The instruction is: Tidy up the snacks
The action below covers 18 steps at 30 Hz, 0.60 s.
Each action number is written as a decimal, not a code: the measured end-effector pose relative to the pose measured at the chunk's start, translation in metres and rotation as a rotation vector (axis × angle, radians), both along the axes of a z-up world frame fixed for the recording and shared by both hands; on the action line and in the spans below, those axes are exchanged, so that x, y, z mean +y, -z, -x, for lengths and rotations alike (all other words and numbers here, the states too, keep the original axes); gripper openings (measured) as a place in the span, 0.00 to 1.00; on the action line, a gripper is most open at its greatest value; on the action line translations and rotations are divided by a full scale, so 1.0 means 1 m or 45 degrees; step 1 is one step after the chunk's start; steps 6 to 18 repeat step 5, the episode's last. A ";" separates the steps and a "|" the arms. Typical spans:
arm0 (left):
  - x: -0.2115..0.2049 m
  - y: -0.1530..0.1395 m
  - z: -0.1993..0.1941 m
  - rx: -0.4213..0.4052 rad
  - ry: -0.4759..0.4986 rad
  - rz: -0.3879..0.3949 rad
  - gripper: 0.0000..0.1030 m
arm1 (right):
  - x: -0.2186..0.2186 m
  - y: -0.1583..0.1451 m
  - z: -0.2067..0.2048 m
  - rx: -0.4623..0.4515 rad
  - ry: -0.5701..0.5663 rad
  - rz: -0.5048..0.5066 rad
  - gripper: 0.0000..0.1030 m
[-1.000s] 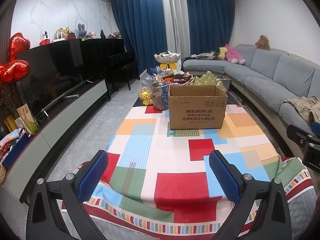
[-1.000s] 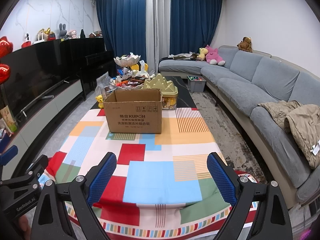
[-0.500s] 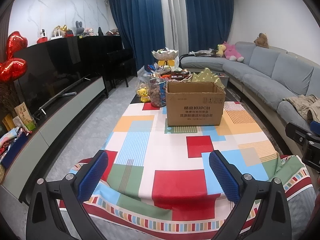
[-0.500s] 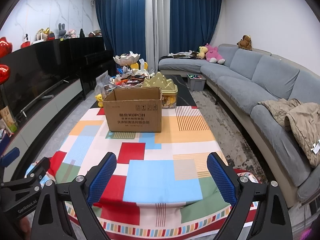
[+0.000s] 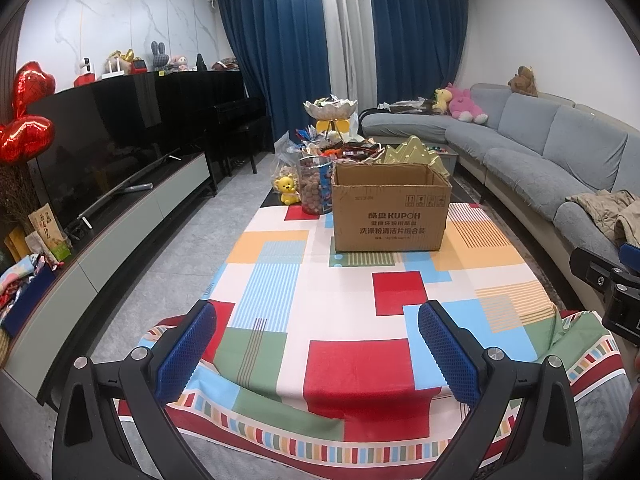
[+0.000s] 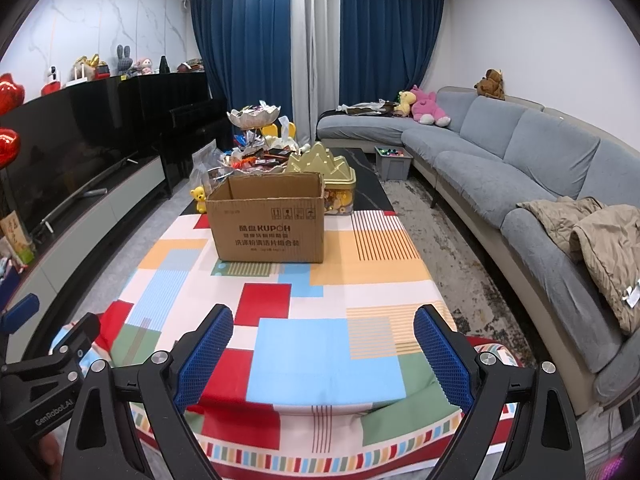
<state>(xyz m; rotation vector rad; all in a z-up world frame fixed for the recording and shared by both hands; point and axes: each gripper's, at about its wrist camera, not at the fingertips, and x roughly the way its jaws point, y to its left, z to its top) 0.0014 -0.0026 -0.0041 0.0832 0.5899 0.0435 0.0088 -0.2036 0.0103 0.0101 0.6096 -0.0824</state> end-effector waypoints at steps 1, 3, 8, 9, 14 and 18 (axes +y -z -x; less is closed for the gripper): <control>-0.001 0.000 0.001 -0.001 0.000 0.001 1.00 | 0.000 0.002 0.000 0.002 0.001 0.000 0.90; -0.001 0.001 0.001 0.004 0.001 0.000 1.00 | 0.001 0.004 0.002 0.005 0.002 -0.002 0.90; -0.001 0.001 -0.001 0.009 0.001 -0.001 1.00 | 0.002 0.007 0.002 0.010 0.003 -0.002 0.90; -0.001 0.001 -0.001 0.009 0.001 -0.001 1.00 | 0.002 0.007 0.002 0.010 0.003 -0.002 0.90; -0.001 0.001 -0.001 0.009 0.001 -0.001 1.00 | 0.002 0.007 0.002 0.010 0.003 -0.002 0.90; -0.001 0.001 -0.001 0.009 0.001 -0.001 1.00 | 0.002 0.007 0.002 0.010 0.003 -0.002 0.90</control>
